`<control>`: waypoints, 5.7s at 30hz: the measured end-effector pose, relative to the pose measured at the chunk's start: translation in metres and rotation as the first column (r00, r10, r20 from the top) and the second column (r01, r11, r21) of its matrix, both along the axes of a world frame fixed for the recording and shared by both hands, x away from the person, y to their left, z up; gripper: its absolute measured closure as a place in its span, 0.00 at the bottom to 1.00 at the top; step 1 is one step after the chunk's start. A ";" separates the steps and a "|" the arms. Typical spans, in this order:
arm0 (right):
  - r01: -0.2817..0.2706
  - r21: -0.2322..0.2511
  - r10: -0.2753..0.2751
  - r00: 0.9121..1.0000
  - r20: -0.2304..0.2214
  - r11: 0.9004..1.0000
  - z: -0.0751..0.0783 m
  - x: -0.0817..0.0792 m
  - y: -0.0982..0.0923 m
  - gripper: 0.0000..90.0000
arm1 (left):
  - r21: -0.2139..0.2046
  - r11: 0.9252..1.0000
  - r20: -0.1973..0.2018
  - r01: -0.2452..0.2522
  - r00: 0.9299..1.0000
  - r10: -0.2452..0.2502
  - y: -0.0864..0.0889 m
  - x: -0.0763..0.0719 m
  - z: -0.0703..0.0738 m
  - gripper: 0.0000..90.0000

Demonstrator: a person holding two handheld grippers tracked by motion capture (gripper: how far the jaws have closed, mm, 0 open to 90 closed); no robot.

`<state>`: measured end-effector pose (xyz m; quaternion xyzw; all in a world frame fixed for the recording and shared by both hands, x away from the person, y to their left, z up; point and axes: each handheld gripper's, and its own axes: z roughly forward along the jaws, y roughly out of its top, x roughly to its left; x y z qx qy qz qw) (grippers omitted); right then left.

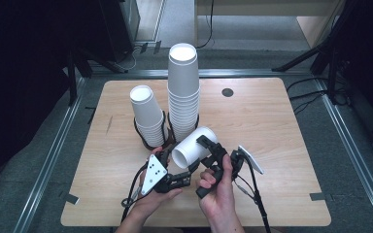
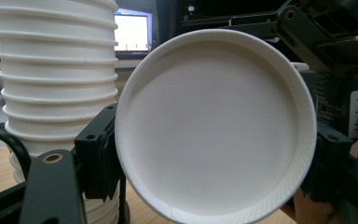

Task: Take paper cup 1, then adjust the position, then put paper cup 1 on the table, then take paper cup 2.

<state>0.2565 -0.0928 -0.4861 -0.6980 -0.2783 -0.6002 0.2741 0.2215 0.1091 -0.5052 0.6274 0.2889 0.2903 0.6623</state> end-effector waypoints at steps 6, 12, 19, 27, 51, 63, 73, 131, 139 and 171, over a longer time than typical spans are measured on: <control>-0.006 0.035 0.006 1.000 0.000 0.999 0.000 0.001 0.002 0.00 | -0.001 1.000 0.008 0.007 1.000 -0.007 -0.001 -0.001 0.000 0.25; -0.028 0.068 0.028 1.000 0.002 0.997 -0.003 0.004 0.003 0.01 | -0.001 1.000 0.010 0.014 1.000 -0.014 -0.003 -0.002 -0.001 0.25; -0.053 0.106 0.054 0.998 -0.013 0.993 -0.007 0.005 0.005 0.13 | 0.003 1.000 0.015 0.010 1.000 -0.010 -0.002 -0.002 -0.001 0.25; -0.039 0.113 0.037 0.999 0.018 0.993 -0.008 0.005 0.008 0.16 | 0.001 1.000 0.017 0.012 1.000 -0.012 0.000 0.000 -0.001 0.24; -0.016 0.110 0.012 0.999 0.044 0.994 -0.008 0.003 0.009 0.17 | 0.028 0.999 -0.102 0.028 0.995 -0.025 0.008 0.001 0.006 0.14; 0.051 0.067 -0.057 0.993 0.098 0.996 -0.004 0.007 0.002 0.17 | 0.065 0.998 -0.128 0.001 0.992 0.007 0.009 0.002 0.007 0.09; 0.115 -0.036 -0.104 0.966 0.236 0.993 0.005 0.016 -0.009 0.17 | 0.087 0.996 -0.130 0.010 0.992 0.002 0.008 0.002 0.005 0.09; 0.647 -0.679 0.264 0.627 0.733 0.348 0.049 0.068 -0.047 0.17 | 0.098 0.995 -0.205 -0.005 0.978 0.025 0.023 0.011 0.001 0.09; 0.643 -0.701 0.286 0.640 0.713 0.310 0.032 0.085 -0.049 0.17 | 0.097 0.995 -0.210 -0.016 0.977 0.036 0.025 0.012 0.001 0.09; 0.599 -0.784 0.324 0.718 0.616 0.162 -0.028 0.146 -0.060 0.17 | 0.087 0.996 -0.243 -0.023 0.969 0.043 0.030 0.015 0.001 0.10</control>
